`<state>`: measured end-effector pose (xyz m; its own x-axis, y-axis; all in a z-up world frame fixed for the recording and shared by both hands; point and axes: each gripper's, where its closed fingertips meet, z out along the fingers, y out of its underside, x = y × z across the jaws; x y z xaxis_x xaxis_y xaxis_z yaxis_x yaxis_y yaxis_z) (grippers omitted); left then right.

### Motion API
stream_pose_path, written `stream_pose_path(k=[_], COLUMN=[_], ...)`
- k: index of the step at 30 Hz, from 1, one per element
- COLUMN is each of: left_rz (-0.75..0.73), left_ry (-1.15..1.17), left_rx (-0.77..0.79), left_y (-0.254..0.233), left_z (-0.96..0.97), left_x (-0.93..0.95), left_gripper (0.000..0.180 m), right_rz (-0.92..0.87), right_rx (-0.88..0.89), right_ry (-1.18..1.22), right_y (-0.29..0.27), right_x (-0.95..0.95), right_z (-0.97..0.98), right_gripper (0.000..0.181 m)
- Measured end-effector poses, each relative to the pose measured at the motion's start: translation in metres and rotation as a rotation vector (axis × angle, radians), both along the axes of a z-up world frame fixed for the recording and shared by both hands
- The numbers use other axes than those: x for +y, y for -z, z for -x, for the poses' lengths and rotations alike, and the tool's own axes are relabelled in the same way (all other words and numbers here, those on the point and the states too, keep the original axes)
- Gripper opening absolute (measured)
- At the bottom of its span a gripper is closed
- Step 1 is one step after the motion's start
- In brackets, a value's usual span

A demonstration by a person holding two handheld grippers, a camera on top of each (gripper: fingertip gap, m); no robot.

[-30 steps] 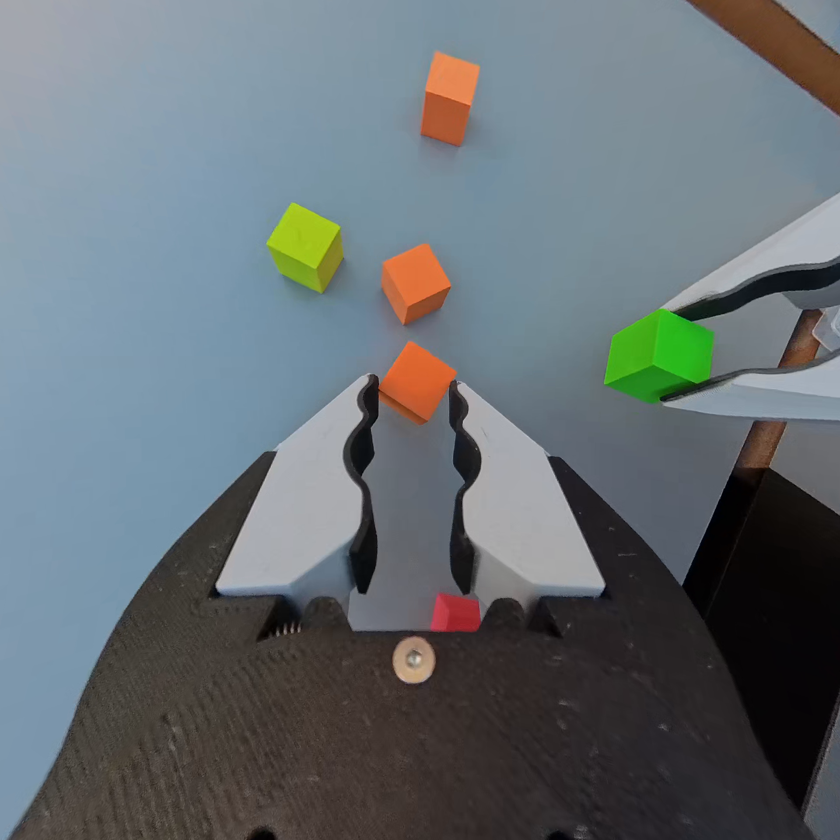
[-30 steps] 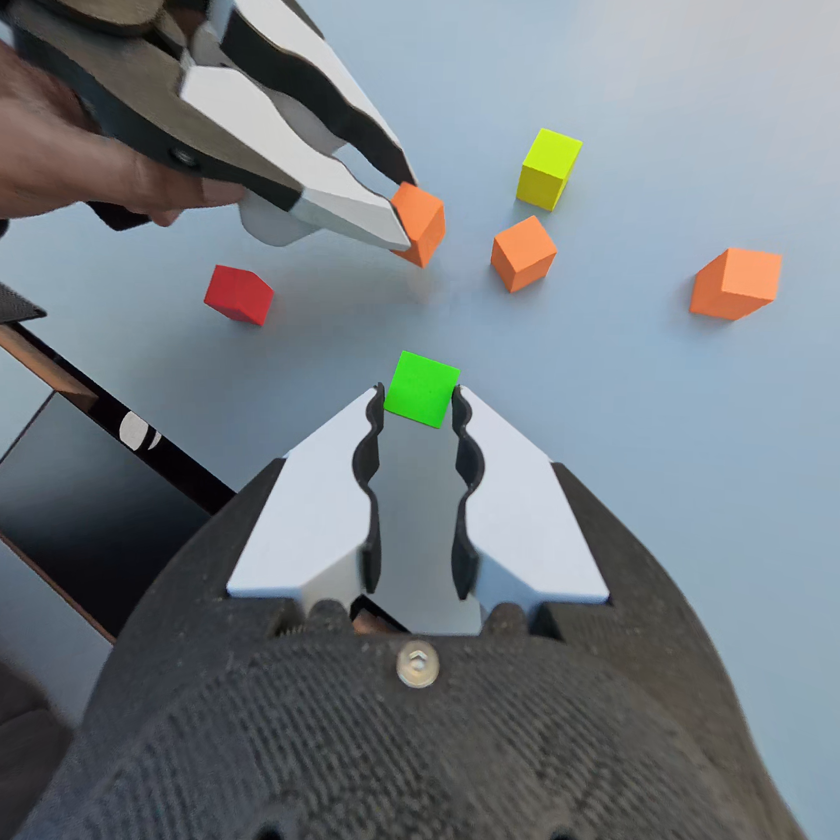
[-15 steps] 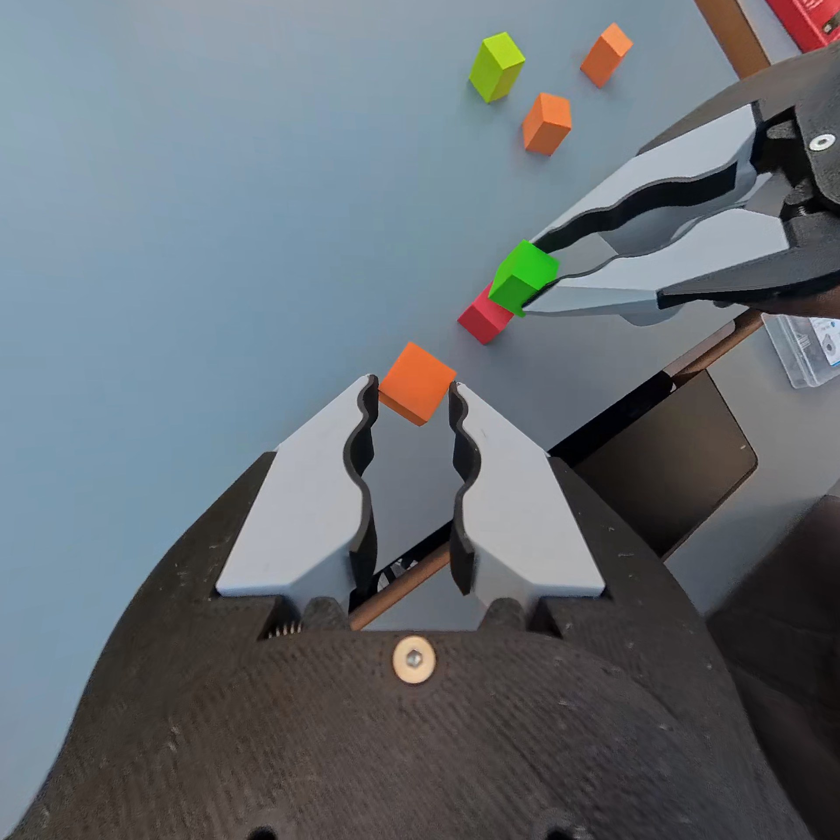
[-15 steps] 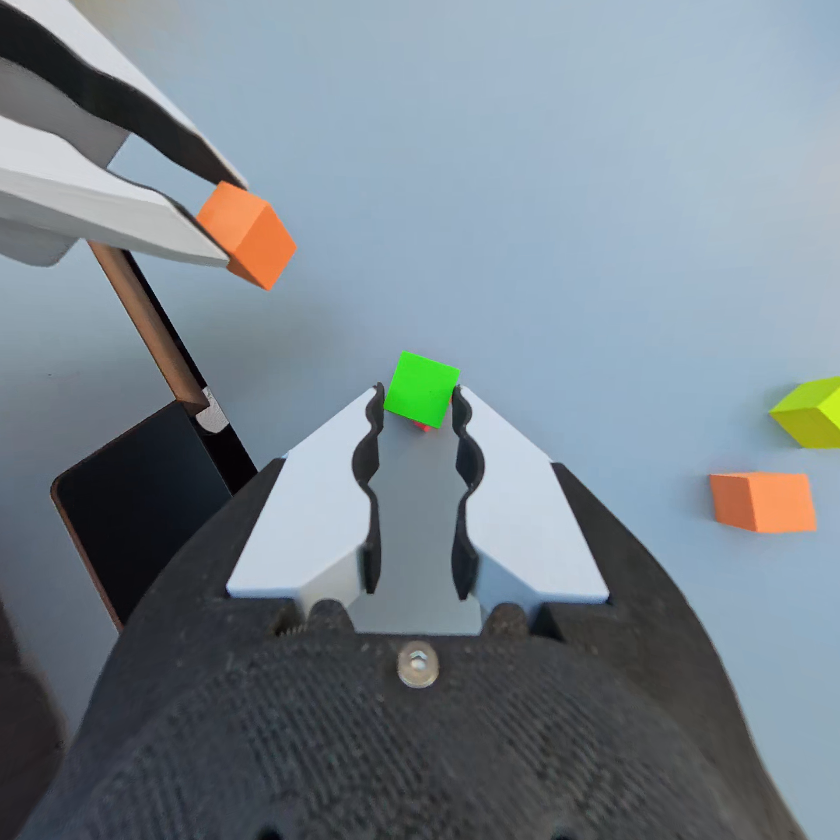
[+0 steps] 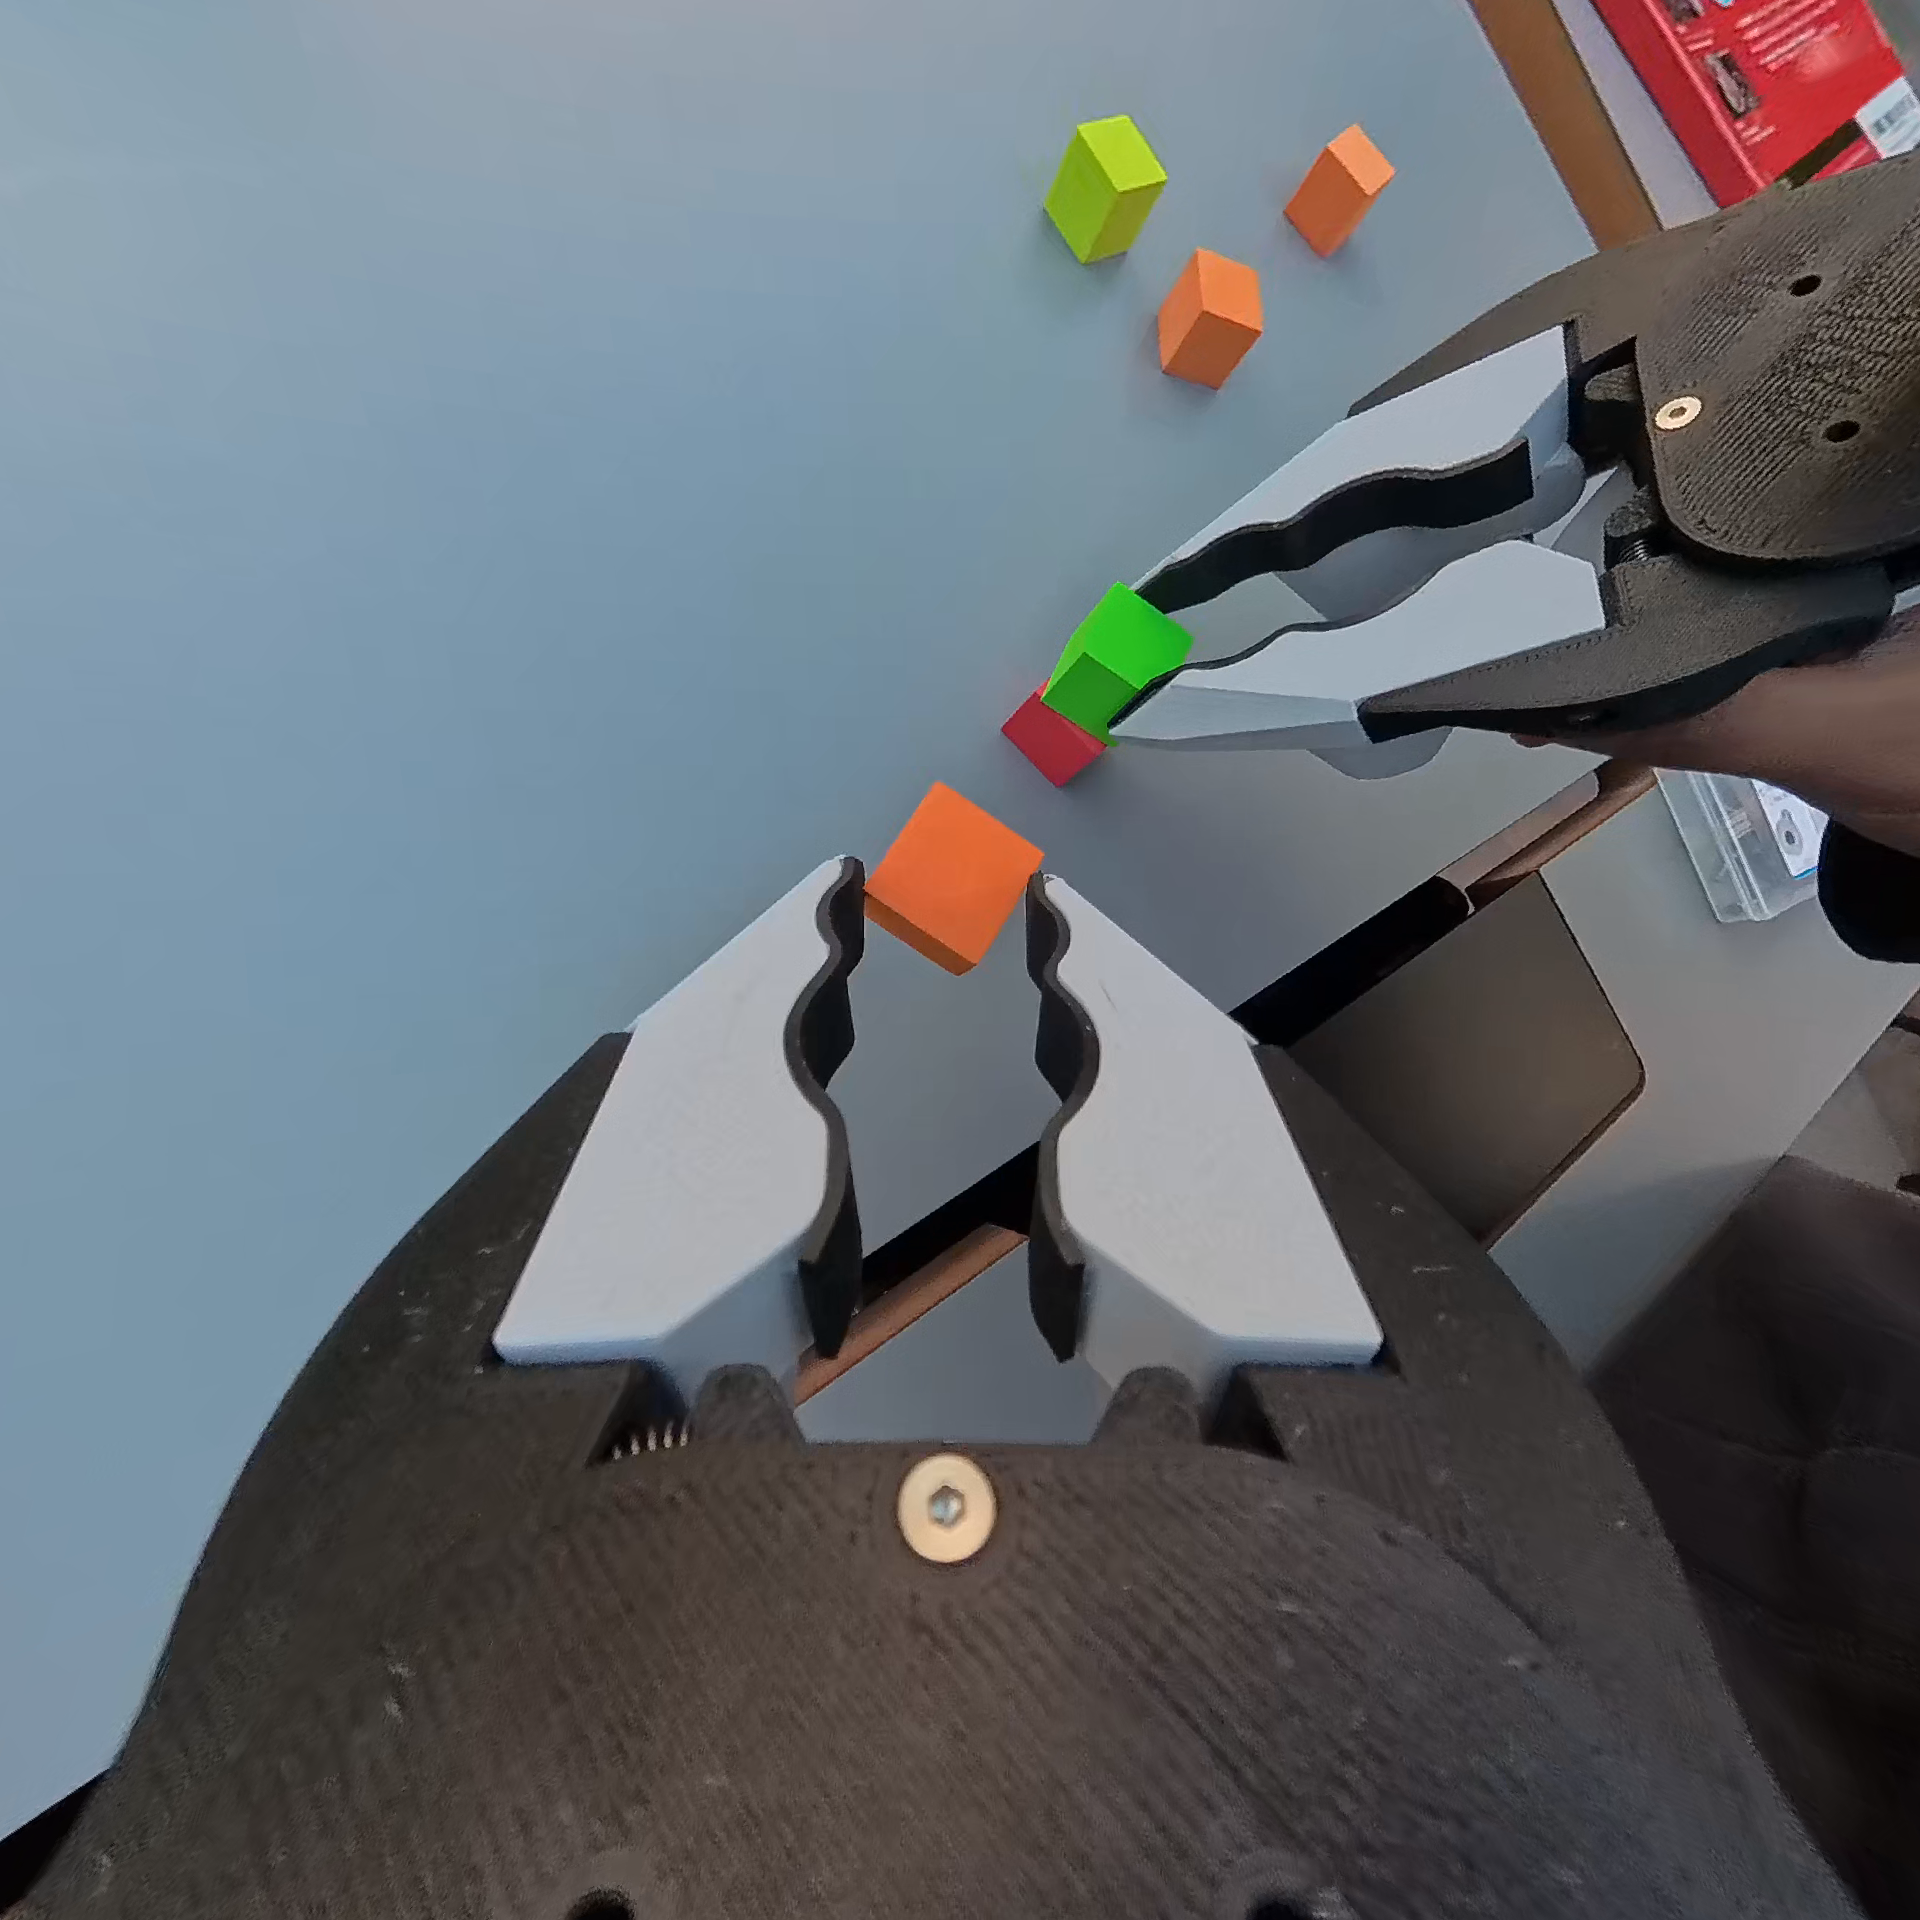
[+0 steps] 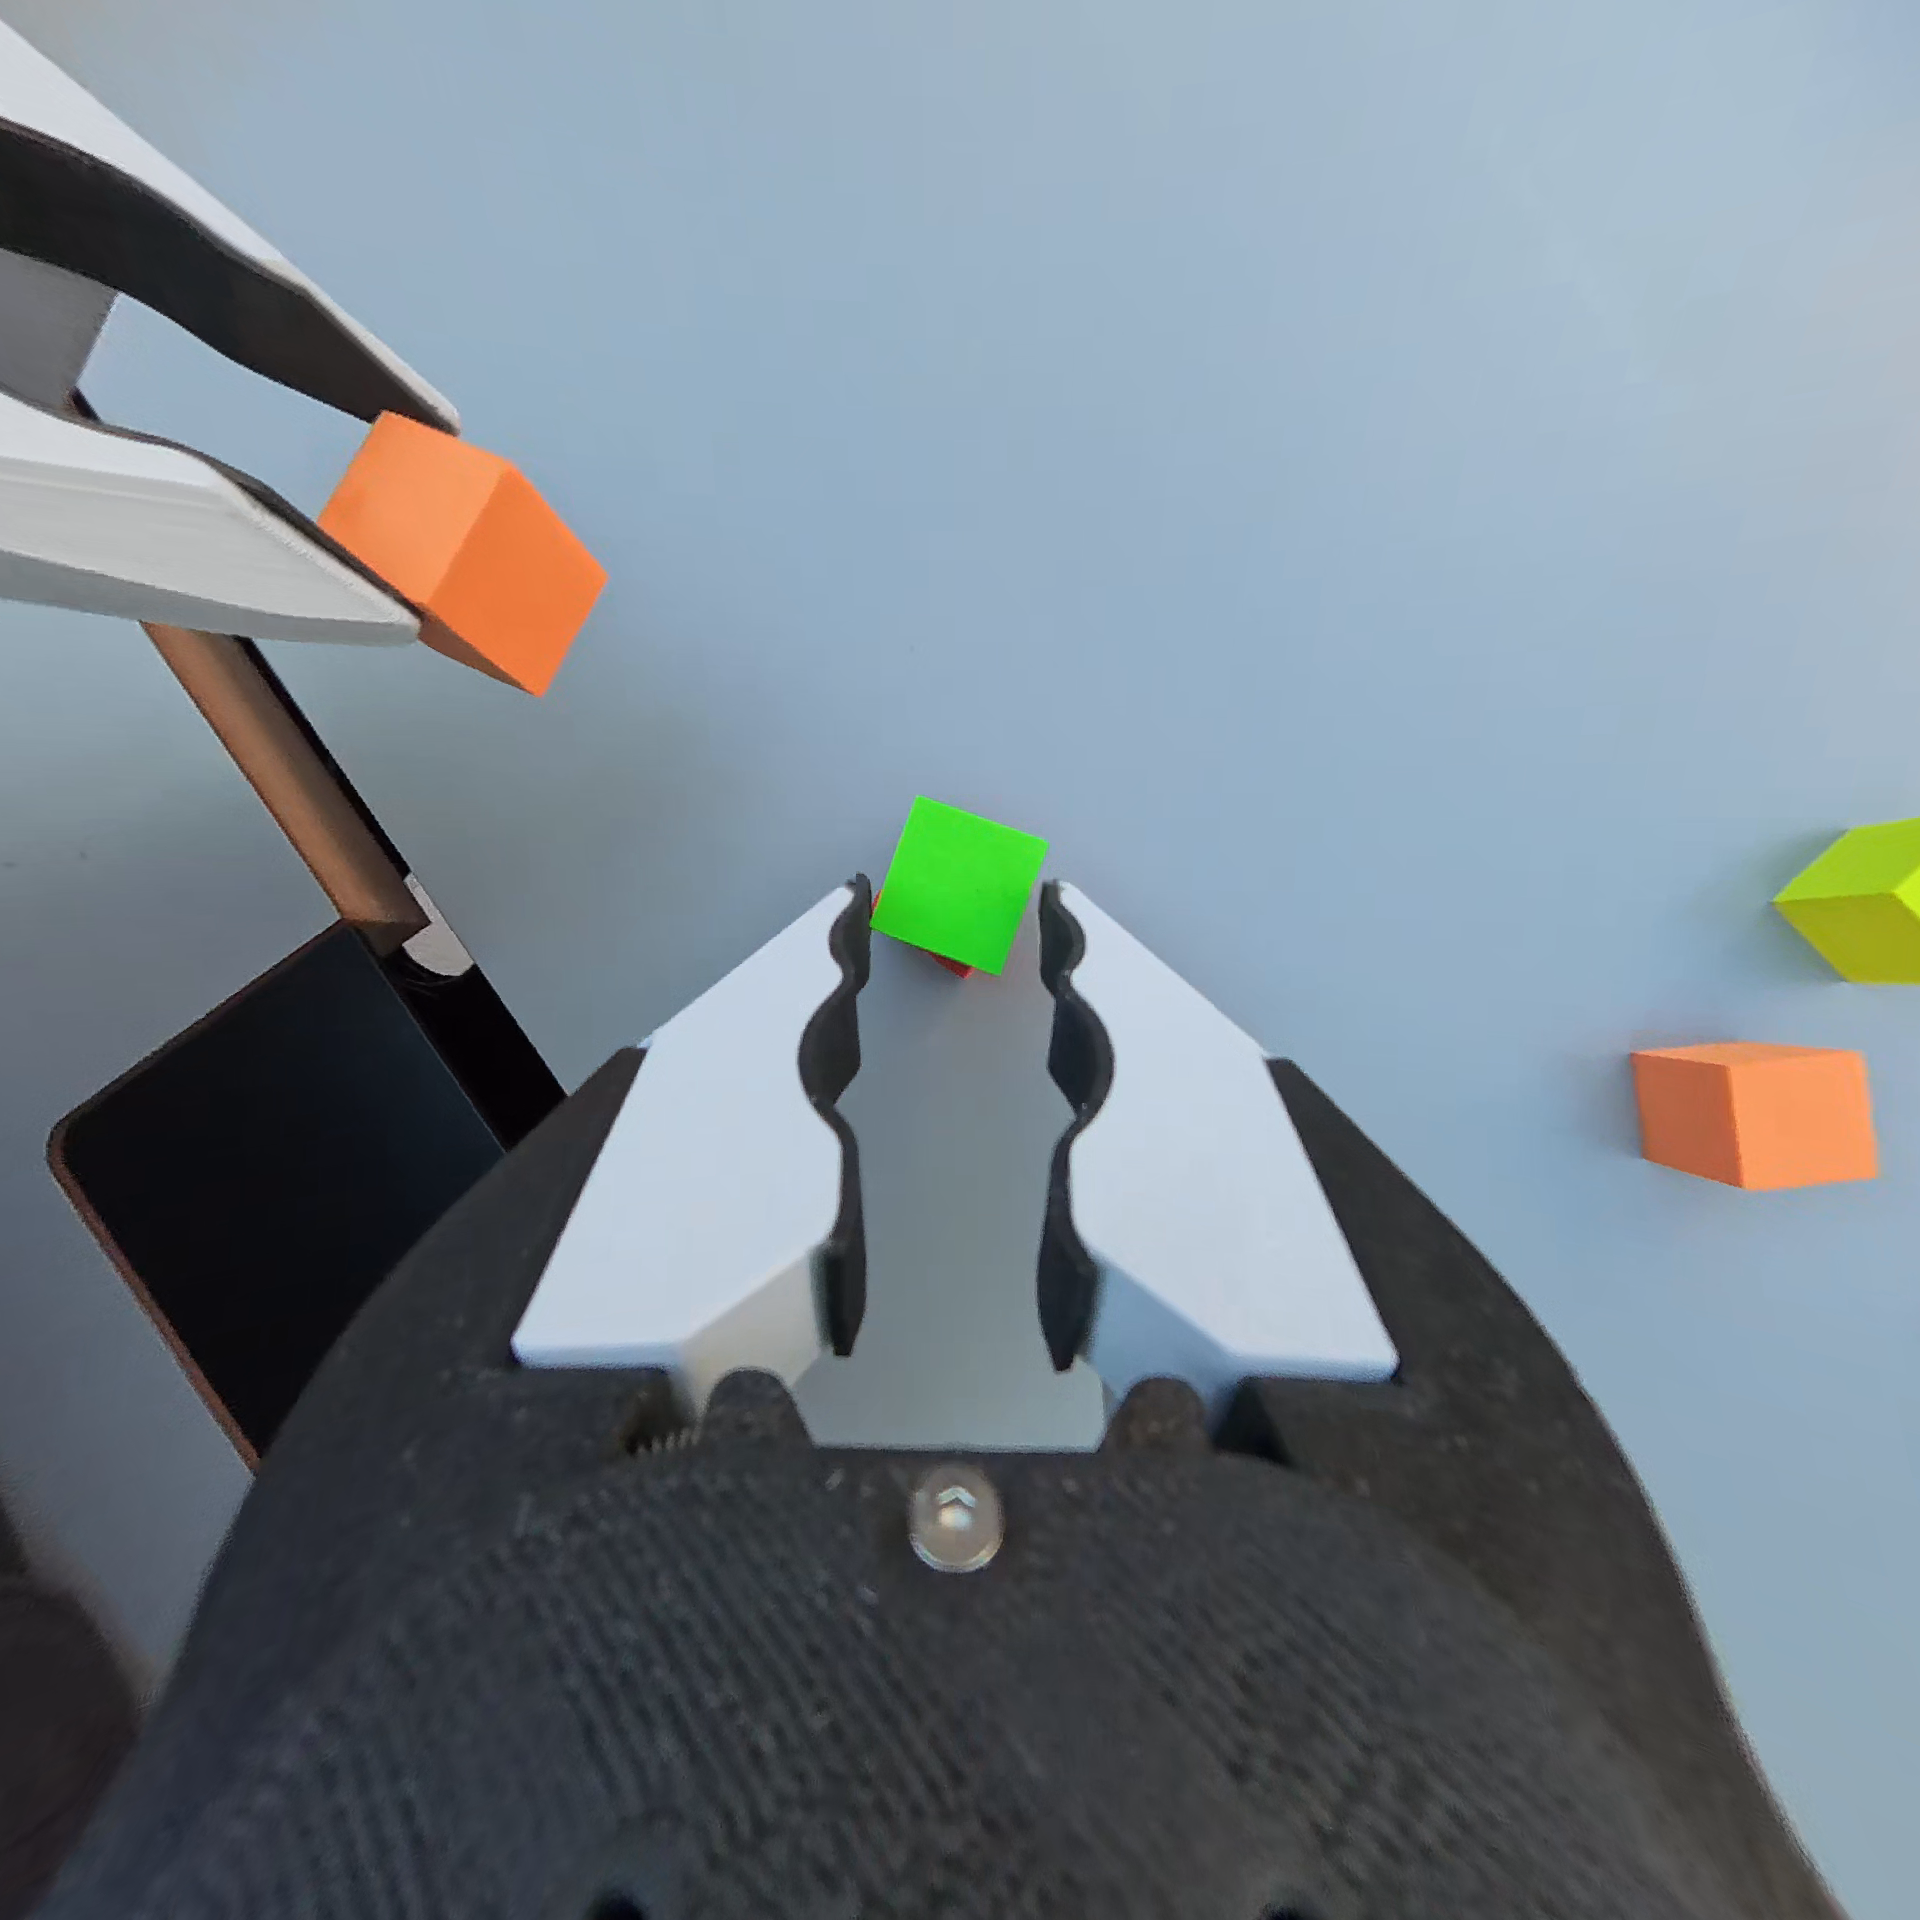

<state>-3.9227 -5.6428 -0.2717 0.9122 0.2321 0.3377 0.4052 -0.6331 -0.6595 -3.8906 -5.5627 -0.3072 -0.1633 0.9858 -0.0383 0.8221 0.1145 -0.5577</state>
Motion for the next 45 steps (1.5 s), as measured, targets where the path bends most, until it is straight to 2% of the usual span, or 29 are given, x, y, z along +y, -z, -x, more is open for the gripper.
stream_pose_path(k=[11, 17, 22, 26, 36, 39, 41, 45], left_rz=[-0.087, -0.049, -0.016, -0.042, -0.098, -0.119, -0.136, -0.136], left_ry=[0.153, 0.239, 0.239, 0.234, 0.22, 0.25, 0.278, 0.36], left_rx=[0.005, 0.083, 0.079, 0.044, 0.076, 0.117, 0.153, 0.19], left_y=[-0.017, -0.01, 0.001, -0.002, -0.024, -0.035, -0.043, -0.043], left_z=[-0.029, -0.041, -0.041, -0.043, -0.028, -0.017, -0.009, 0.005], left_x=[0.058, 0.085, 0.084, 0.083, 0.097, 0.121, 0.144, 0.199], left_gripper=[0.028, 0.028, 0.03, 0.042, 0.046, 0.046, 0.046, 0.046], right_rz=[0.021, 0.022, 0.006, 0.007, -0.036, 0.028, 0.061, 0.049], right_rx=[0.053, 0.049, 0.06, 0.072, 0.058, 0.016, -0.003, 0.081], right_ry=[0.115, 0.227, 0.274, 0.309, 0.402, 0.37, 0.347, 0.357], right_y=[-0.013, -0.014, -0.017, -0.016, 0.008, 0.023, 0.025, 0.0], right_x=[0.028, 0.063, 0.084, 0.103, 0.179, 0.174, 0.166, 0.159], right_z=[-0.031, -0.05, -0.056, -0.054, -0.023, -0.018, -0.02, -0.031], right_gripper=[0.037, 0.036, 0.036, 0.037, 0.039, 0.036, 0.027, 0.026])
